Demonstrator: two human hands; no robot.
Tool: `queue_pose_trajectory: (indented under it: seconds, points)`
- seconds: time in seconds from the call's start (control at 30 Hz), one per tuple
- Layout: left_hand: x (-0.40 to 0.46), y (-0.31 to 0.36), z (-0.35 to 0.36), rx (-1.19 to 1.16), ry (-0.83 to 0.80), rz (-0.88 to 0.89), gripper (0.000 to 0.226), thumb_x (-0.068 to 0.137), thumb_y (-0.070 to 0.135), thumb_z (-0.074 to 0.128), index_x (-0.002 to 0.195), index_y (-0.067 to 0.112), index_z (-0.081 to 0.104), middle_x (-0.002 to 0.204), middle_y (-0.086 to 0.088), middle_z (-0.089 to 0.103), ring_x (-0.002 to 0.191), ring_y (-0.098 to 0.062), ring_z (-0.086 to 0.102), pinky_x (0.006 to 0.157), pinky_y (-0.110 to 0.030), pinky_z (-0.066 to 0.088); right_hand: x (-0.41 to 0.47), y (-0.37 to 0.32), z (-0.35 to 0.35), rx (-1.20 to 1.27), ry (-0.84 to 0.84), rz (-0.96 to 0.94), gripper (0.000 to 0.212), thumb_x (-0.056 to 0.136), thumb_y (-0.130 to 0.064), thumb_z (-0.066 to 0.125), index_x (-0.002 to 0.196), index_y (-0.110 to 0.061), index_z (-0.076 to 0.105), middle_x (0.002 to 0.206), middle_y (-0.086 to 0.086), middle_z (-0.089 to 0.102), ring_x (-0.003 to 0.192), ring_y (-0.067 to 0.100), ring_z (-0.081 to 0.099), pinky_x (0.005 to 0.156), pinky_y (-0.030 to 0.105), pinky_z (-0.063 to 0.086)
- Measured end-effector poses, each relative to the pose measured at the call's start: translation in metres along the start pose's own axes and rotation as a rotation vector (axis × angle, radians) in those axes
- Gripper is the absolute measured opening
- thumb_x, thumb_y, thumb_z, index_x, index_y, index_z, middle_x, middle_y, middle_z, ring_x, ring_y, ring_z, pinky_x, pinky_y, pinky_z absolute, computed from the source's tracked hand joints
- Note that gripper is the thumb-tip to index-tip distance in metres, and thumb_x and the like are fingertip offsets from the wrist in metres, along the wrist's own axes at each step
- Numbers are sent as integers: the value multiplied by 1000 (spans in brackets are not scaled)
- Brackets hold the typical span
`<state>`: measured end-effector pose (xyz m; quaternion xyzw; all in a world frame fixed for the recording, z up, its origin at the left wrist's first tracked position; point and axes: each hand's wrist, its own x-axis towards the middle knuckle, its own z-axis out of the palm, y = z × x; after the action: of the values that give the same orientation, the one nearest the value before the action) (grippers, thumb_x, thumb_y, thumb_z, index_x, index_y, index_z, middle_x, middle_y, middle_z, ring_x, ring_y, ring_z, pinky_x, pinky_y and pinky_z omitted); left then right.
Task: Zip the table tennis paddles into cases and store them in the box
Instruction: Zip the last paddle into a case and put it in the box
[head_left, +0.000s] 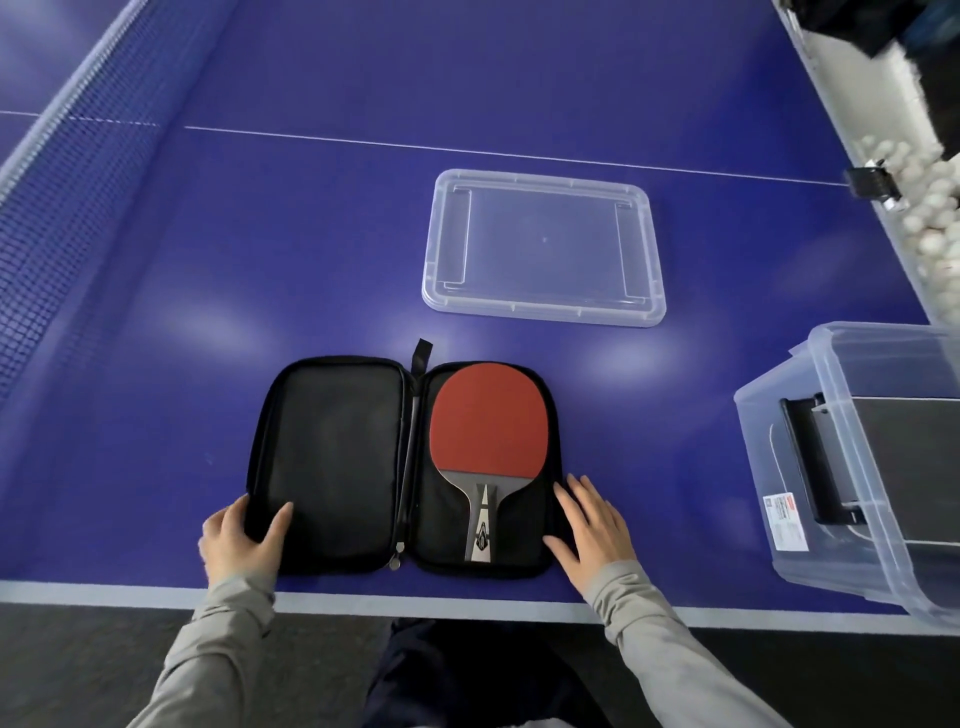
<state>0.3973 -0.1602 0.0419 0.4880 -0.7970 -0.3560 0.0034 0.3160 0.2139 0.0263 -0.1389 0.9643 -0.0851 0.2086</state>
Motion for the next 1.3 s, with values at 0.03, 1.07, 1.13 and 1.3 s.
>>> queue_pose_trajectory:
  seconds: [0.03,1.07,1.13,1.3]
  points:
    - [5,-3,-2,-26,-31,-3,61,81,28,71,134,6,47,134,-21,42,127,-36,36,110,-47,28,0,0,0,-7,-3,3,65,92,-45,44,147,-25,17,157,-4,9,146,15,2,117,34,13]
    - [-115,97,37,-200,-471,556,40,78,4,71,115,17,62,123,2,55,118,-16,51,98,-17,33,5,-76,-81,674,273,249,35,79,-22,70,99,6,59,108,15,54,104,29,53,89,30,39]
    - [-95,93,42,-156,-396,418,43,77,6,73,119,8,61,123,-8,55,119,-24,50,100,-27,36,8,-65,-75,722,240,337,33,80,-18,70,99,7,59,110,18,53,105,30,52,87,24,34]
    - [-54,95,54,-101,-493,101,63,80,21,73,134,8,45,134,-13,47,122,-27,48,104,-37,38,24,-50,-57,719,64,486,45,89,-25,60,119,7,48,124,22,47,110,31,50,90,29,35]
